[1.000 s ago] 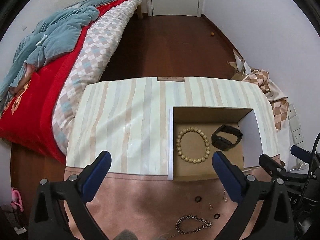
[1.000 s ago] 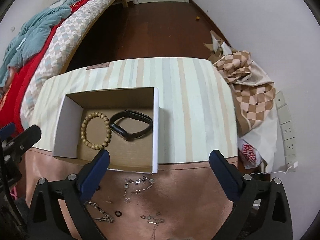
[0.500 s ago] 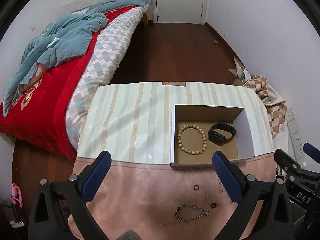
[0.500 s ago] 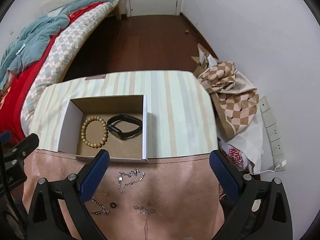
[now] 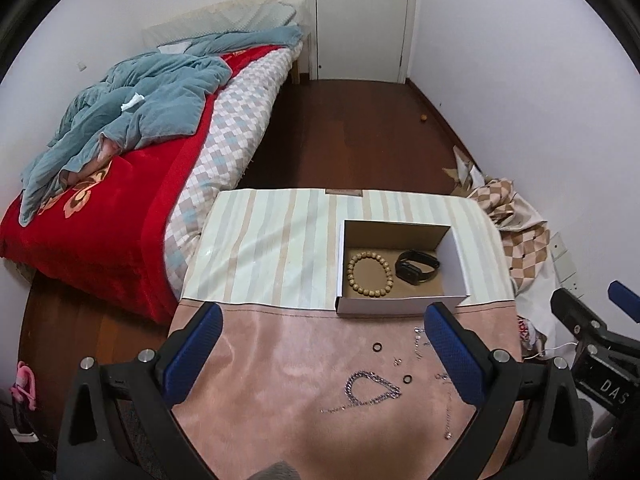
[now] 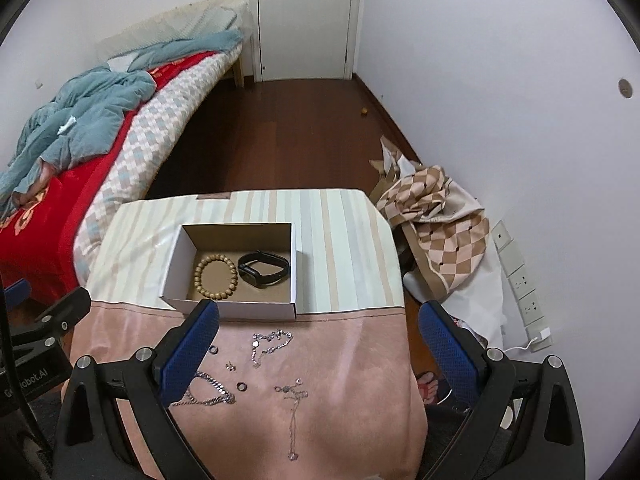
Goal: Organize jewelry
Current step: 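Open both grippers and withdraw from the box, then grasp the silver chain bracelet with the left gripper while the right gripper grasps a silver necklace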
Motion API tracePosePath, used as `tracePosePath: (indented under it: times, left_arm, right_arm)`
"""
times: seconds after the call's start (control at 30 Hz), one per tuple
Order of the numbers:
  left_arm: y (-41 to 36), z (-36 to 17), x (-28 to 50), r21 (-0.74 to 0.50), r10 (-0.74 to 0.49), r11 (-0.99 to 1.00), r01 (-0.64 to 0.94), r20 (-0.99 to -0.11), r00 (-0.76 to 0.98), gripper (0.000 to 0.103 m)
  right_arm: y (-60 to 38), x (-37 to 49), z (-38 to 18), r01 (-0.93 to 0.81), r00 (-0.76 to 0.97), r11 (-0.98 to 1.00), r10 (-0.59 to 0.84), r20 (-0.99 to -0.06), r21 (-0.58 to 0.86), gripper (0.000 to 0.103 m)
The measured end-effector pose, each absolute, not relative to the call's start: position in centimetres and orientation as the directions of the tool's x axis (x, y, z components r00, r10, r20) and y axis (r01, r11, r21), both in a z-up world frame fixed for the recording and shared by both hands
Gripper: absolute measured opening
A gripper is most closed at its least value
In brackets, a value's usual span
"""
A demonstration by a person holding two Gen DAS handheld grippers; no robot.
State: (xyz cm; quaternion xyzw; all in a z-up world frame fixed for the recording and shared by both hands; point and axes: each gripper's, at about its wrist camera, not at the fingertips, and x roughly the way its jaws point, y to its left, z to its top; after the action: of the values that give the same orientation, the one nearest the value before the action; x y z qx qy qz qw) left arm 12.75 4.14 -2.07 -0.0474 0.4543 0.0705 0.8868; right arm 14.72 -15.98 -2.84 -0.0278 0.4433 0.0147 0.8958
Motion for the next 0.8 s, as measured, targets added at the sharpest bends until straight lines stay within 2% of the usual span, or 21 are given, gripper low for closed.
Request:
tracePosePath:
  times: [0.2,0.33,0.47,0.53,0.63,0.7,0.8]
  left_arm:
    - [4.6,-2.4,10.5,-0.042,0.072,0.982,-0.182,-0.814,0.577,0.103]
    - [4.8,-5.6,9.4,0.019,0.134,0.977,-0.212,-0.829,0.543,0.103]
    - [5.3,-10.8,8.3,0.05,0.153,0.971,-0.235,-0.883,0.444,0.103]
    - [5.4,-12.9,7.7,0.073,0.169,0.968,-0.24,-0.898,0.406,0.103]
    - [5.2,-15.8,6.8,0.105,0.187,0.966,-0.237,-0.914,0.36,0.103]
    - [5.1,-17.1,6.4,0.124,0.199,0.966,-0.229,-0.919,0.341,0.103]
    - [5.1,-18.7,6.0,0.133,0.202,0.965,-0.225,-0.925,0.321,0.103]
  right_arm:
    - [-16.8,12.3,-2.6,-0.042,0.603,0.999,0.036,-0.797,0.013,0.101]
    - [-18.1,11.4,-6.2,-0.021,0.546,0.999,0.035,-0.837,0.028,0.101]
    - [-19.2,9.9,-12.9,-0.016,0.409,0.998,0.06,-0.911,0.059,0.101]
    - [-19.5,8.7,-16.1,-0.024,0.351,0.996,0.093,-0.932,0.091,0.097]
    - [-19.4,7.1,-20.3,-0.037,0.298,0.994,0.114,-0.948,0.107,0.082]
    - [-19.1,6.3,-22.4,-0.041,0.288,0.992,0.129,-0.949,0.122,0.069]
    - [-18.7,5.5,-24.6,-0.048,0.289,0.99,0.138,-0.947,0.13,0.063]
